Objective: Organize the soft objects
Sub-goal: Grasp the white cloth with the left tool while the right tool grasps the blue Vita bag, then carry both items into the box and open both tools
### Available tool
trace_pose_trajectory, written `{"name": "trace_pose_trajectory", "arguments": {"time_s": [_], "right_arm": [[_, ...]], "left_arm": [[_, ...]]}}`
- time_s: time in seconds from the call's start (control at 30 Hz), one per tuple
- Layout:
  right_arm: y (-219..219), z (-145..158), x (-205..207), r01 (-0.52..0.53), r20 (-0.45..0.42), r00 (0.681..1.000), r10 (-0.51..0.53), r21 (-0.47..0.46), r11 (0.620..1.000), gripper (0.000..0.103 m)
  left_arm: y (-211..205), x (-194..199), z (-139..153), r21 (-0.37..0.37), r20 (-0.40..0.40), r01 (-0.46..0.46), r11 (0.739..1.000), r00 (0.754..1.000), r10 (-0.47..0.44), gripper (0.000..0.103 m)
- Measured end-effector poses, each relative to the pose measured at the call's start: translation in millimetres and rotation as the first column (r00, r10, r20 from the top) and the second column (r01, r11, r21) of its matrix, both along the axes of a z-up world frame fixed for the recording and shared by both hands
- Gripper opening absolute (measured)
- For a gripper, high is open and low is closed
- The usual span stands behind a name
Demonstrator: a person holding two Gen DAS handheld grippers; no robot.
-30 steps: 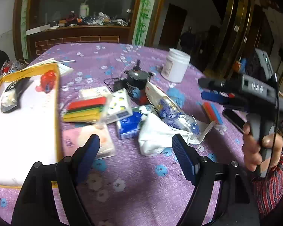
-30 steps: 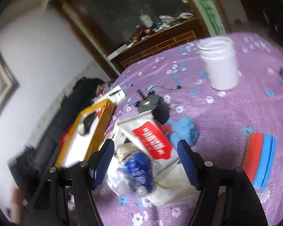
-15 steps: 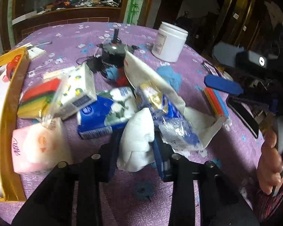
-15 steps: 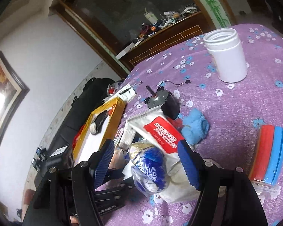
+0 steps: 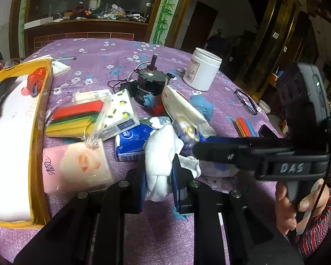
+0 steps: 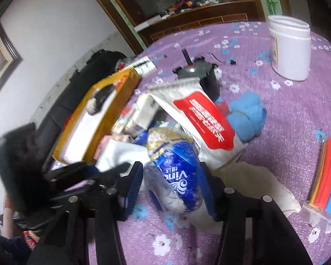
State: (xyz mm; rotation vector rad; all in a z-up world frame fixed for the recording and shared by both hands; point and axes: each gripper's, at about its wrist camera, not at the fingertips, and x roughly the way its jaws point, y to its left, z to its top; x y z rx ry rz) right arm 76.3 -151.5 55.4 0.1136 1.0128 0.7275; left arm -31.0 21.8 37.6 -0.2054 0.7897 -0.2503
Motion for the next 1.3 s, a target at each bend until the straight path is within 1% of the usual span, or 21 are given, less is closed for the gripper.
{"name": "trace_pose_trajectory", "arguments": {"time_s": [0.07,0.13,0.27,0.37,0.4,0.47,0.6,0.73,0.83,1.07,1.17,1.3], "right_arm": [[4.7,-3.4,-2.2,-0.012,0.003,1.0,0.012,-0.021,1.0,0.051],[9.2,-4.4,-4.5,-0.018,0.024,1.0,0.019,-0.045,0.999,0.051],[13.4,-8.4,-5.7,-0.026,0.03,0.999,0.028,-0.071,0.997,0.055],[14.9,-9.7,-7.9,-0.029,0.039,0.999,0.033,-0.087,0.996,0.056],[15.4,-9.9,-9.3,-0.03,0.048,0.998,0.034,-0.095,0.995,0.053],[18.0,-8.8,-13.3,-0.042,0.065,0.997,0.049,-0.113,0.993,0.049],[19.2,-4.7,-17.3,-0.047,0.081,0.995,0.057,-0.116,0.992,0.047],[13.4,3.7,-17.8,-0.042,0.087,0.995,0.049,-0.072,0.996,0.047],[7.8,11.6,-17.2,-0.022,0.109,0.994,0.026,-0.038,0.999,0.047],[-9.6,25.9,-13.5,0.012,0.11,0.994,-0.02,0.08,0.997,0.047],[-12.0,29.2,-13.6,0.015,0.114,0.993,-0.026,0.102,0.995,0.047],[-9.3,29.3,-14.6,0.004,0.116,0.993,-0.015,0.096,0.995,0.047]], "left_arm": [[0.3,3.2,-0.4,-0.002,0.0,-0.002,1.0,1.0,0.002,0.016],[0.4,4.0,-0.7,0.0,0.001,-0.004,1.0,1.0,0.004,0.016],[3.2,1.0,2.1,0.012,0.014,-0.014,1.0,1.0,0.014,0.017],[5.3,0.6,3.5,0.008,0.016,-0.021,1.0,1.0,0.021,0.017],[5.5,0.3,4.4,0.011,0.022,-0.026,1.0,0.999,0.026,0.017],[6.3,-0.3,5.1,0.015,0.026,-0.032,0.999,0.999,0.032,0.017],[8.6,-2.3,9.0,0.014,0.041,-0.041,0.999,0.998,0.04,0.017],[10.1,-5.3,13.2,0.015,0.056,-0.05,0.999,0.997,0.049,0.017],[10.4,-8.1,17.6,0.016,0.073,-0.047,0.999,0.996,0.046,0.017],[9.2,-12.7,28.6,0.018,0.1,-0.047,0.999,0.994,0.045,0.017],[8.0,-13.7,30.5,0.019,0.105,-0.044,0.999,0.994,0.042,0.017],[7.2,-13.8,29.7,0.02,0.101,-0.043,0.999,0.994,0.041,0.017]]}}
